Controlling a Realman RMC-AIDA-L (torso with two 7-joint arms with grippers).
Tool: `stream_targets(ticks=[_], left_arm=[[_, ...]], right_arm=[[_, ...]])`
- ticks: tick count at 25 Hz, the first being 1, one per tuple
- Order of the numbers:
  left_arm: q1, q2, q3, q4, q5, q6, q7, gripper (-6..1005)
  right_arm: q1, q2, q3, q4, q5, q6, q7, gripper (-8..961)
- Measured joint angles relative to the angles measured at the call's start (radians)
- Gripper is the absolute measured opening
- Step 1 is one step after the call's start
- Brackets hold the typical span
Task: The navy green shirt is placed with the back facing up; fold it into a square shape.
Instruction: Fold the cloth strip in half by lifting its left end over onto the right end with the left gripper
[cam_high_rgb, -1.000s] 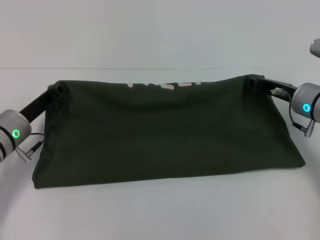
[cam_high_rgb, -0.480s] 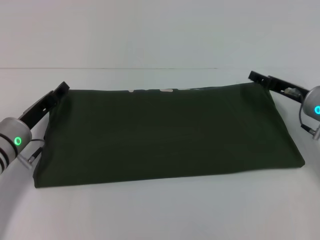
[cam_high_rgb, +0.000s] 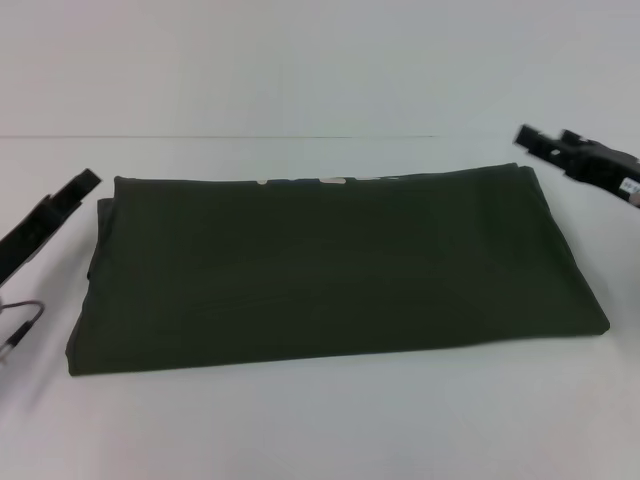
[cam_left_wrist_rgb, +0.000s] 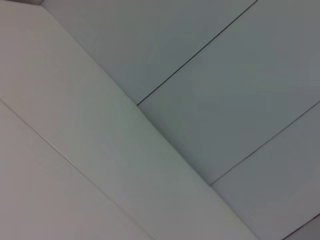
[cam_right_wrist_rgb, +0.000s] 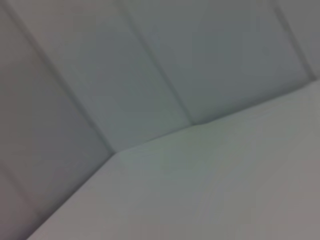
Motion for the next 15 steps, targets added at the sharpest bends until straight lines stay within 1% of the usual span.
stream_targets(ticks=[2,4,6,8,10,12,13,15], left_arm=[[0.027,0.038,0.069,0.001,0.003,0.061,-0.073,561],[0.045,0.072,0.151,0.008,0.007,0.113,-0.136,563],[0.062,0.110,0.259,0.035,0.017,0.170,-0.226,565],[0.071,0.133,0.325,0.082,0.055,0.197,-0.328,598],[0.073,0.142,0.345,0.146,0.131,0.215,-0.427,630],[0.072,0.145,0.344,0.201,0.205,0.225,-0.493,663],[0.068,0.147,0.344,0.218,0.239,0.225,-0.520,698],[0.058,0.152,0.343,0.235,0.285,0.218,-0.558,767]], right_arm=[[-0.012,-0.013,-0.092,-0.021,-0.001,-0.089,-0.046,908],[-0.016,-0.020,-0.208,-0.049,-0.001,-0.125,-0.069,914],[-0.018,-0.019,-0.318,-0.083,-0.009,-0.129,-0.083,916],[-0.017,-0.012,-0.392,-0.111,-0.040,-0.118,-0.104,916],[-0.012,0.006,-0.427,-0.135,-0.097,-0.100,-0.143,915],[-0.010,0.020,-0.434,-0.150,-0.138,-0.081,-0.172,915],[-0.009,0.027,-0.437,-0.155,-0.155,-0.071,-0.184,915],[-0.005,0.031,-0.449,-0.153,-0.170,-0.056,-0.192,915]])
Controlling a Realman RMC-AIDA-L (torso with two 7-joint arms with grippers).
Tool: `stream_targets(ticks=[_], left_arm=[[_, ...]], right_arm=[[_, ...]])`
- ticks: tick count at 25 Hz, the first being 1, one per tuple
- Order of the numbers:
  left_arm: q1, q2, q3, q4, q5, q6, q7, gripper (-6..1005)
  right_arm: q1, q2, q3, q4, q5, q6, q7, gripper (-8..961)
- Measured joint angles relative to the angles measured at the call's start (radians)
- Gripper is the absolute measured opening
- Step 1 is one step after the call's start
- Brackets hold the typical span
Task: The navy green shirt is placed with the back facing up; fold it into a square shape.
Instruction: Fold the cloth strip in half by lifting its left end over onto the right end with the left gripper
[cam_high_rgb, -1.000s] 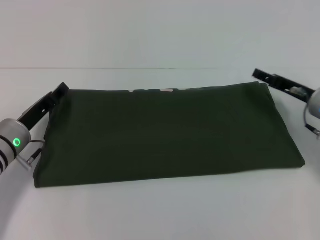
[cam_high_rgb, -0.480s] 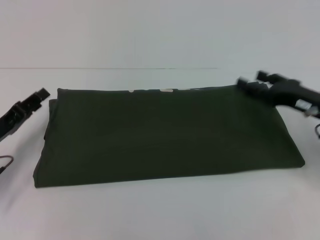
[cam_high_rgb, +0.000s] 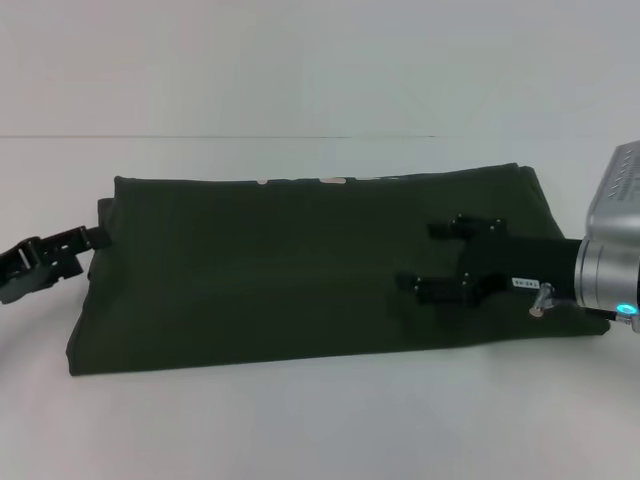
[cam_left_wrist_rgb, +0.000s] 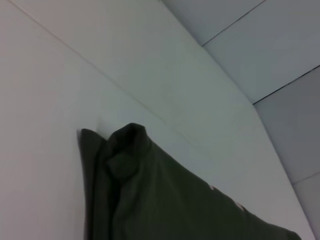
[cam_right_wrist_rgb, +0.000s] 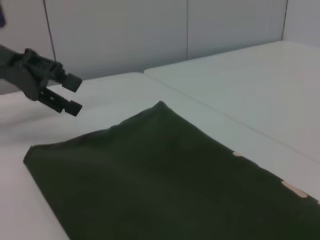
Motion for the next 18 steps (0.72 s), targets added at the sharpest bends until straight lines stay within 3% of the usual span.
stream_targets(ticks=[2,12,18], left_arm=[[-0.011,0.005,-0.001,0.003,0.025,-0.017,-0.027,837],[-0.079,0.017,0.018,-0.005,0.152,-0.139,-0.077,869],[-0.086,0.014,0.020,-0.002,0.165,-0.197,-0.068,872]], right_arm=[[0.002,0.000,-0.009,0.003,-0.003,0.005,0.000,916],[0.002,0.000,-0.030,0.001,-0.004,0.007,-0.001,916],[0.002,0.000,-0.031,0.002,-0.002,0.007,-0.002,916]])
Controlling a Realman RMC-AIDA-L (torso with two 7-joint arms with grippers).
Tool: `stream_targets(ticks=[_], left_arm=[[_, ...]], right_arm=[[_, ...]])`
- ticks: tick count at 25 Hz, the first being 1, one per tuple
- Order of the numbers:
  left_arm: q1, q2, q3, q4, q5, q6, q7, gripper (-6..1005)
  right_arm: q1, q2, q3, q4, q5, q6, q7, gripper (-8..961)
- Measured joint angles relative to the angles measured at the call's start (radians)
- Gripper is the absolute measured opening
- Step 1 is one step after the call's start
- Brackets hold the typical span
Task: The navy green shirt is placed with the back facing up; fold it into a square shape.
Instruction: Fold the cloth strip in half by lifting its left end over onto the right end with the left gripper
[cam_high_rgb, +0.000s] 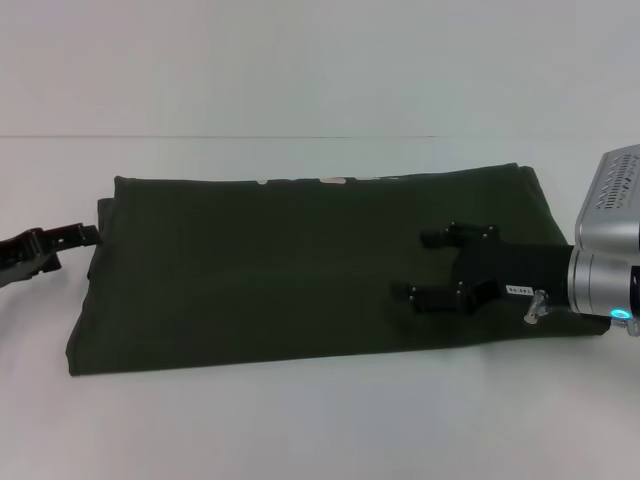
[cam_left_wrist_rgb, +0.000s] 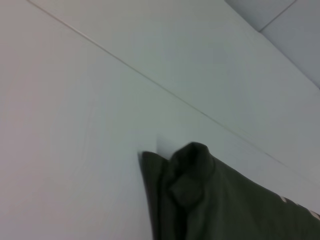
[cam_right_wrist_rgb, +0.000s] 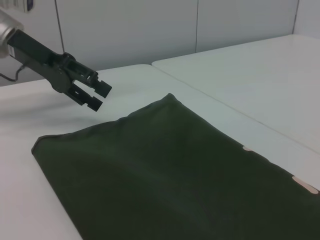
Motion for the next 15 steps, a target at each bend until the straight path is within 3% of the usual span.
stream_targets(ticks=[15], left_arm=[[0.005,-0.045,0.029,-0.004,0.002,-0.081,0.060,872]], right_arm=[[0.005,0.001,0.001,0.002,0.004,0.014,0.006,916]])
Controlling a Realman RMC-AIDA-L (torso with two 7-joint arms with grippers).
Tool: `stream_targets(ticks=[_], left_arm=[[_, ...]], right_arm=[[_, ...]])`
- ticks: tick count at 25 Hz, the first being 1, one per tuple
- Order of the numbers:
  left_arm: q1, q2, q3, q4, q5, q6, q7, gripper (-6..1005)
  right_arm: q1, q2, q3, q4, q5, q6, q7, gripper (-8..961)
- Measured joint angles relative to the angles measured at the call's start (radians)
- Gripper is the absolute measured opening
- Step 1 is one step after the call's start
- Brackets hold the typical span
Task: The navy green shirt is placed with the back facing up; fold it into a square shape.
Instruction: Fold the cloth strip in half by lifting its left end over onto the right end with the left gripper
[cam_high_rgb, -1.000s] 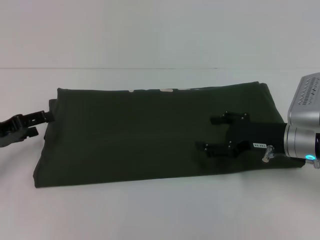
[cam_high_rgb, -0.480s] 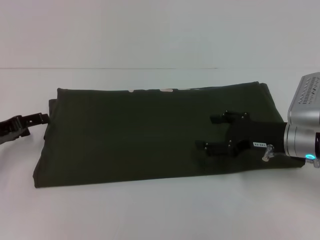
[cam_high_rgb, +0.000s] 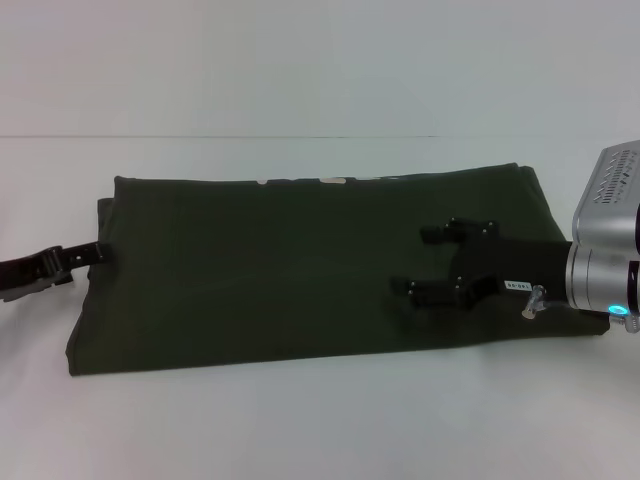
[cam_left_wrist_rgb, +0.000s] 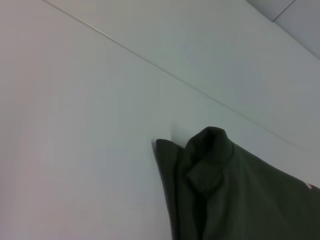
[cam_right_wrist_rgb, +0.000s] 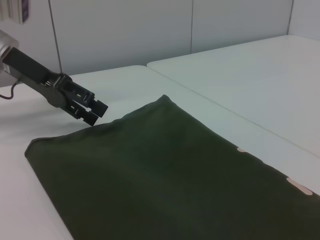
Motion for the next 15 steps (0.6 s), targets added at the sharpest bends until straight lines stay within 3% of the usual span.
stream_targets(ticks=[15], left_arm=[[-0.002,-0.012,0.002,-0.010,0.000,-0.043,0.012,873]], right_arm=[[0.003,0.000,-0.001,0.000,0.000,0.008,0.003,916]])
